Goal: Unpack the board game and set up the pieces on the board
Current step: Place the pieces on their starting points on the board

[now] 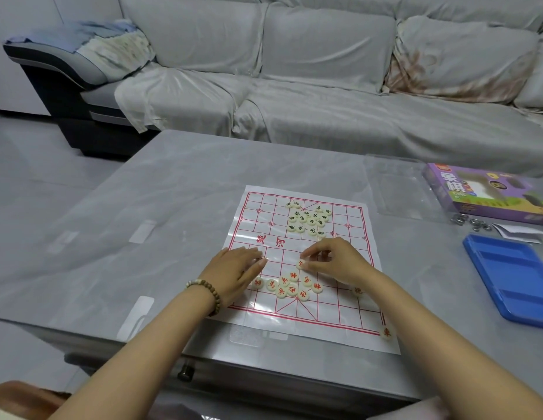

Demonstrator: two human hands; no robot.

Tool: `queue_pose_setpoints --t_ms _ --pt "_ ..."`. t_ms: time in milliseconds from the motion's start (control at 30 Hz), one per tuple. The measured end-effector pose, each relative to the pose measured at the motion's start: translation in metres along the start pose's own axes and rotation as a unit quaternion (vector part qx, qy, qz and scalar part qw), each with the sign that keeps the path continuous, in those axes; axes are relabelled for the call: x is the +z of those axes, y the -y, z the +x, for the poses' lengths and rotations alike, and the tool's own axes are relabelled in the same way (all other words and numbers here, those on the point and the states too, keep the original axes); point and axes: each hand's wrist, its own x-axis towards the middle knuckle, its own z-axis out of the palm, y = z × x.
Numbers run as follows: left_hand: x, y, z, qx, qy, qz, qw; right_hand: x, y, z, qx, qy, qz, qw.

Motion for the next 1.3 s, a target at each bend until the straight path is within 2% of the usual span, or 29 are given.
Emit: queue_pose_setpoints --t_ms 300,400,500,633,867,1100,1300 --pt "0.002 0.002 0.002 -0.006 -0.001 0.003 1.000 0.005 0.006 0.001 -0.004 -0.013 -0.009 1.000" --pt "0.002 0.002 0.003 -0.010 0.003 0.002 1.000 0.003 0.014 -0.003 -0.031 0.003 0.011 0.999" --pt "0.001 0.001 0.003 -0.012 0.006 0.004 1.000 0.009 0.022 -0.007 -0.067 0.041 -0.023 0.997" --pt "-0.001 -0.001 0.001 -0.009 0.008 0.006 1.000 0.018 0.025 -0.008 -0.071 0.056 -0.096 0.991" --pt "0.001 0.001 0.002 -0.008 0.007 0.004 1.000 0.022 0.027 -0.008 -0.072 0.041 -0.095 0.992" --pt "0.000 0.010 0.005 0.015 -0.014 0.016 1.000 0.020 0.034 -0.011 -0.053 0.045 -0.015 0.997" --pt "-0.007 0.025 0.003 -0.004 0.010 0.100 0.995 0.025 0.058 0.016 0.007 -0.031 0.156 0.987"
